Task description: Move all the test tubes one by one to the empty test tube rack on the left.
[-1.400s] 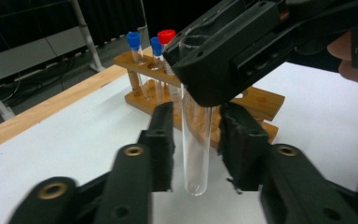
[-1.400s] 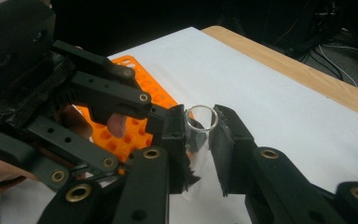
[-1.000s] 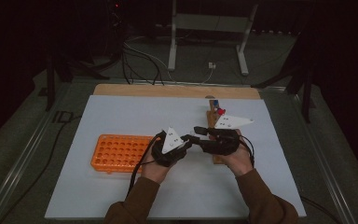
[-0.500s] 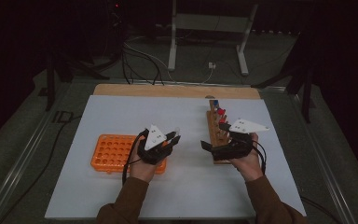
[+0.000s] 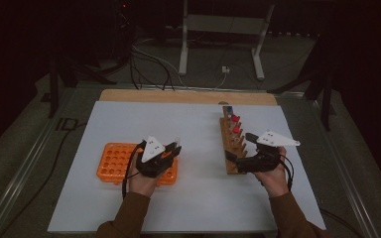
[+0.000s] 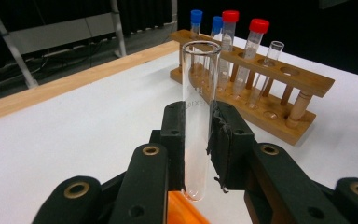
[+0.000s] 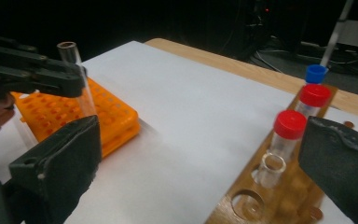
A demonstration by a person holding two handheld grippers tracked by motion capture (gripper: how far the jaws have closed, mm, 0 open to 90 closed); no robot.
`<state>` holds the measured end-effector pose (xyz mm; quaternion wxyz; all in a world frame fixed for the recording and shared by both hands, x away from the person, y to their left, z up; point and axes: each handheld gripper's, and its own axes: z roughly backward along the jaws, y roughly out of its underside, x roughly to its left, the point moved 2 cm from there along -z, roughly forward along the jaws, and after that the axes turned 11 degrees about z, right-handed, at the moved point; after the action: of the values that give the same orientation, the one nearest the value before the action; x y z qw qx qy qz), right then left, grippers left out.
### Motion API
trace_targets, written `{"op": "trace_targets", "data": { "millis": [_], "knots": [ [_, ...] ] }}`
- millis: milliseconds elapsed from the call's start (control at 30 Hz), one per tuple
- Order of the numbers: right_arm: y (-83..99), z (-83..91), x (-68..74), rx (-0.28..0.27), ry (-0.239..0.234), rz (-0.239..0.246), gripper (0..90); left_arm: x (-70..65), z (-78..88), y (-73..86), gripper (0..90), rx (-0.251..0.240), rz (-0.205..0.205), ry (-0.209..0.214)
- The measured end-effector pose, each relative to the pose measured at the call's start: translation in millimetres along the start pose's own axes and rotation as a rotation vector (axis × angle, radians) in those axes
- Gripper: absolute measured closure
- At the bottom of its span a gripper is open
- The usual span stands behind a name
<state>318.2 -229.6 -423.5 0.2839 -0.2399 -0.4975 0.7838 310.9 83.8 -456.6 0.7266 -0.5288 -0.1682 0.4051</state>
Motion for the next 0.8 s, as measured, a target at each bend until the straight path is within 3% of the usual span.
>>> {"op": "trace_targets", "data": {
  "millis": [433,600,800],
  "knots": [
    [10.2,9.4,-4.7,0.003,0.028,-0.008,0.0,11.5,24.2,12.2,76.4,0.001,0.054,0.012],
    [12.2,10.2,-4.8,0.003,0.028,-0.016,0.0,9.7,34.6,22.6,76.4,0.01,0.084,0.051],
    [11.9,10.7,-3.6,-0.005,0.024,-0.014,0.0,5.0,33.1,29.7,76.4,0.038,0.081,0.076]
  ]
}}
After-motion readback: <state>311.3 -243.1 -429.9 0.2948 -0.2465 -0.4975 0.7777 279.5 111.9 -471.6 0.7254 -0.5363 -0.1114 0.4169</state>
